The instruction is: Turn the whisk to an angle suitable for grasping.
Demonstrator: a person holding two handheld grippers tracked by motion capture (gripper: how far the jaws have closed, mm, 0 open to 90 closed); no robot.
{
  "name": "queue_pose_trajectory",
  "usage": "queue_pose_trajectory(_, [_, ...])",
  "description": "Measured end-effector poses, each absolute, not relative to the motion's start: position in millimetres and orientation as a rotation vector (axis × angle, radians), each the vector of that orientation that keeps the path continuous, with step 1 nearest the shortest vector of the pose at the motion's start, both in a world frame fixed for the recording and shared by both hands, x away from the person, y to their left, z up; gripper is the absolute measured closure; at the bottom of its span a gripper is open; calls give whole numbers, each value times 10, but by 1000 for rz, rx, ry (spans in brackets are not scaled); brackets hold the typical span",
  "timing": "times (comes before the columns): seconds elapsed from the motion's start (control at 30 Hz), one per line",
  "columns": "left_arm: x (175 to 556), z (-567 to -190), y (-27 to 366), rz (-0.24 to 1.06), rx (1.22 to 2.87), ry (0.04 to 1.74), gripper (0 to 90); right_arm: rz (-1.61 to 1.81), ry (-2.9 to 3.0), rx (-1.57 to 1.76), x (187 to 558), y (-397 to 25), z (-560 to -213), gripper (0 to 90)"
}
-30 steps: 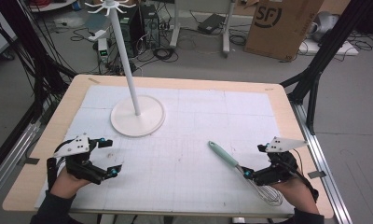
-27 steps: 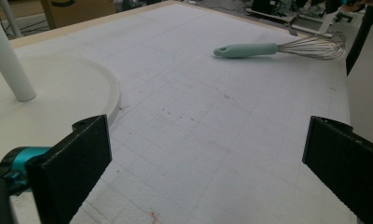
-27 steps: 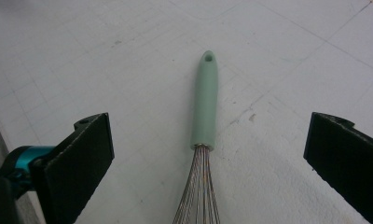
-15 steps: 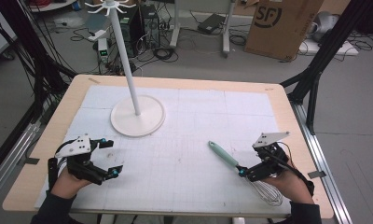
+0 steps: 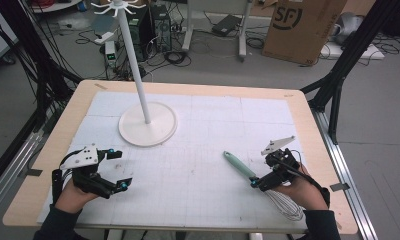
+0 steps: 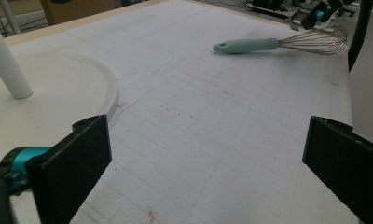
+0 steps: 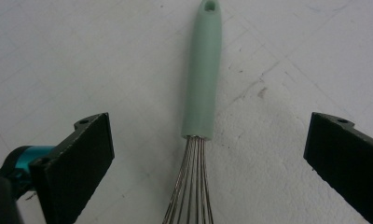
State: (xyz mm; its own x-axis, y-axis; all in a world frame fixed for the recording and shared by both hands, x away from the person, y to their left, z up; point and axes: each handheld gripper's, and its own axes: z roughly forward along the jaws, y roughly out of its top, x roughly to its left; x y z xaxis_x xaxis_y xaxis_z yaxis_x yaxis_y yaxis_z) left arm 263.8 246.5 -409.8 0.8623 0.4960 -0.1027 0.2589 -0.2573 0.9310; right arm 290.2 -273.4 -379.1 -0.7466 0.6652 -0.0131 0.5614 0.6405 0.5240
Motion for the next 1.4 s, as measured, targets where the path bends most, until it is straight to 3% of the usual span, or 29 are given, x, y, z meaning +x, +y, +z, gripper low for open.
queue_pose_trajectory(0.6, [2641,-4099,2461,239,1857,562,18,564,2724,1002,3074,-2541,-3949,57])
queue_pose_trajectory(0.93, [2644,-4104,2460,241,1853,564,17,464,2768,1008,3172,-2461,-4049,224])
queue_pose_trajectory(1.2, [2646,-4108,2457,233,1846,562,17,416,2818,1029,3217,-2451,-4105,427])
queue_pose_trajectory(1.4, [2645,-4113,2451,231,1850,560,17,412,2835,1039,3241,-2459,-4117,503])
